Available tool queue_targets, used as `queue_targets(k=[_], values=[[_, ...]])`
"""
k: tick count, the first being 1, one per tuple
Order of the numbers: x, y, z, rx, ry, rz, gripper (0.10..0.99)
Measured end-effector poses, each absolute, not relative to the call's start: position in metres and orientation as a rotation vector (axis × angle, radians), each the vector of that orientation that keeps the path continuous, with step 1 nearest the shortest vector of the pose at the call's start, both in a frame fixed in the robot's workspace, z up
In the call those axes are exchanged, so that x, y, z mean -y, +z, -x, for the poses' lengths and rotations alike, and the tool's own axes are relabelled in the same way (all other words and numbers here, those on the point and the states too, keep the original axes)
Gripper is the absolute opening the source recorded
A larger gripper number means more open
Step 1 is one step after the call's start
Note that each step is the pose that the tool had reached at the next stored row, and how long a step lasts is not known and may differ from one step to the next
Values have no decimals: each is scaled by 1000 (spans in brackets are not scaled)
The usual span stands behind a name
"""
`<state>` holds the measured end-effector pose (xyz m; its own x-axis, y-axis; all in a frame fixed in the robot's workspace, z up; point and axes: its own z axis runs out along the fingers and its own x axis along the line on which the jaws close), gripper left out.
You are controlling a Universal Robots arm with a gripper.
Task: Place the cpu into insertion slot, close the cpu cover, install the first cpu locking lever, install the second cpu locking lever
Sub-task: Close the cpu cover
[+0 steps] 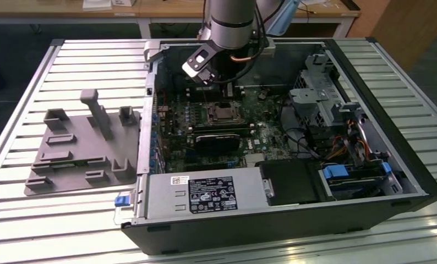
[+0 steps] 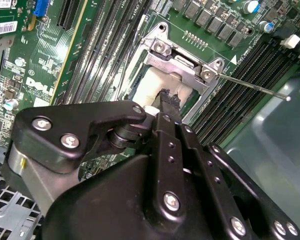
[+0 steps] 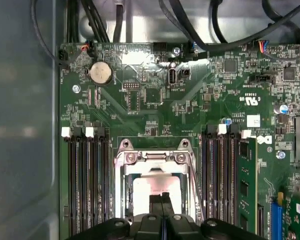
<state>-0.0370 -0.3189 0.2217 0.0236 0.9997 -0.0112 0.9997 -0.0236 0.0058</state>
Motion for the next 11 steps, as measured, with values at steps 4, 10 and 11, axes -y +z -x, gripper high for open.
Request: queue_targets(k=[4,10,11], values=[[319,222,37,-2196,-6,-2230,102],[319,222,37,-2277,-5,-2147,102],[319,222,37,-2294,-5,-2128,102]])
